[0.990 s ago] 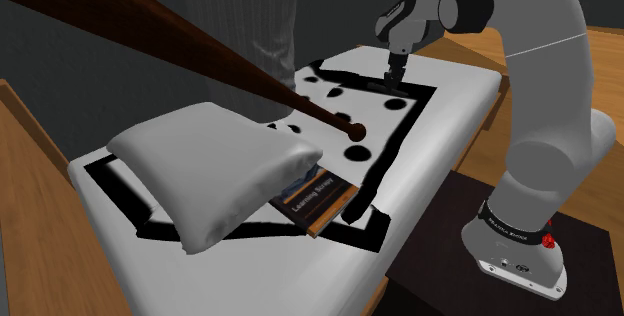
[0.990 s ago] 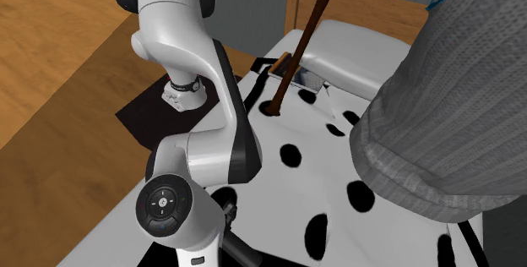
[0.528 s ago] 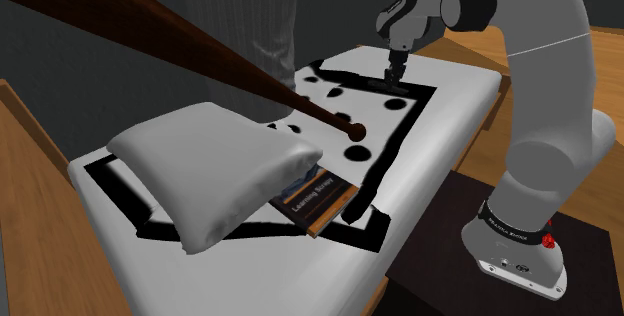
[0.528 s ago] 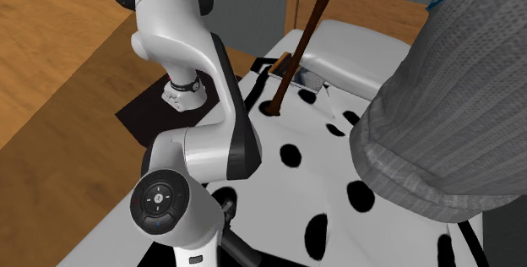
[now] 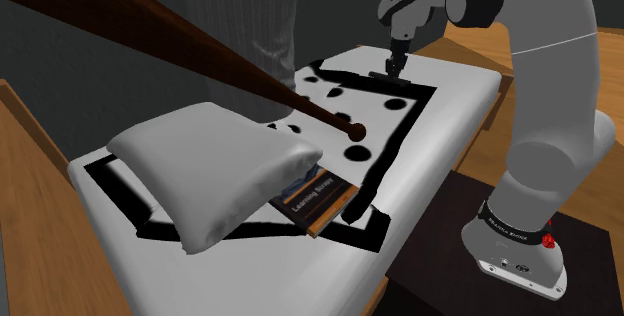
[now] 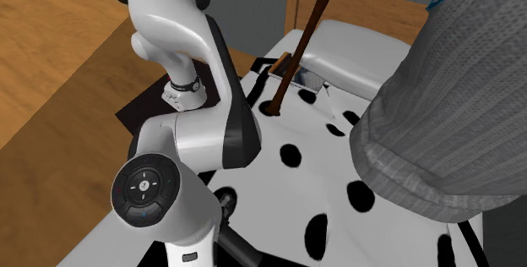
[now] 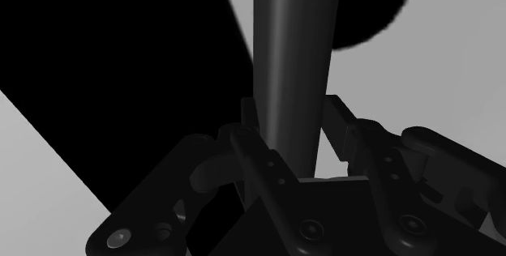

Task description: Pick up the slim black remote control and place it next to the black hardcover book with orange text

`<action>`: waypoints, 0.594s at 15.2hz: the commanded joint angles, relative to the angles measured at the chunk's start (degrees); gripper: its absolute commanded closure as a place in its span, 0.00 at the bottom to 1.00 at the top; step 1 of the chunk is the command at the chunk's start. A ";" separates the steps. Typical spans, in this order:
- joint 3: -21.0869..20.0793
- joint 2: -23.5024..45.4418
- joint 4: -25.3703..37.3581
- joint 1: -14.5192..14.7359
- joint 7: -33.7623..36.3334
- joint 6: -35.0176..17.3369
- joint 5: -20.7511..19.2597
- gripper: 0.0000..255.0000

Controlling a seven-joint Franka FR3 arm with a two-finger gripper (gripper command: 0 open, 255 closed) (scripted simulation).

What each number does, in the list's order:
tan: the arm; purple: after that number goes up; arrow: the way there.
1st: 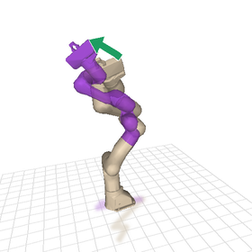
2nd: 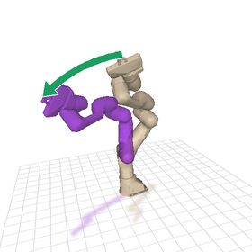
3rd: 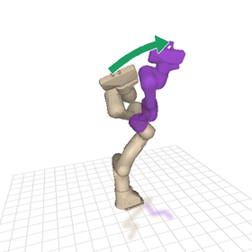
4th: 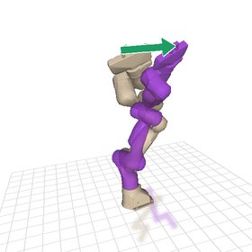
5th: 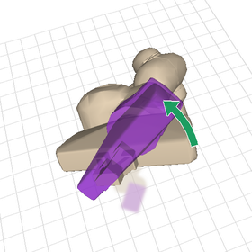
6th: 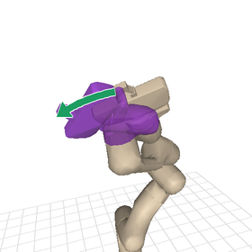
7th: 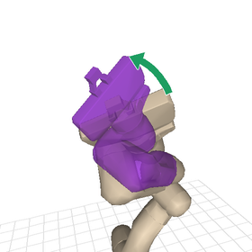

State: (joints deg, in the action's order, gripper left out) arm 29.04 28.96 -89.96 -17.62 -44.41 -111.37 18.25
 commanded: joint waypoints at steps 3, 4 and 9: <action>0.38 -1.18 1.47 0.10 0.52 2.51 -0.72 1.00; 0.46 -1.40 1.93 0.10 0.64 3.16 -0.86 1.00; 1.23 -10.51 -10.20 5.71 4.44 -1.09 -4.50 1.00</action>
State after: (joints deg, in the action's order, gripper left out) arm 30.03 20.83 -97.18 -13.20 -40.91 -111.52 14.76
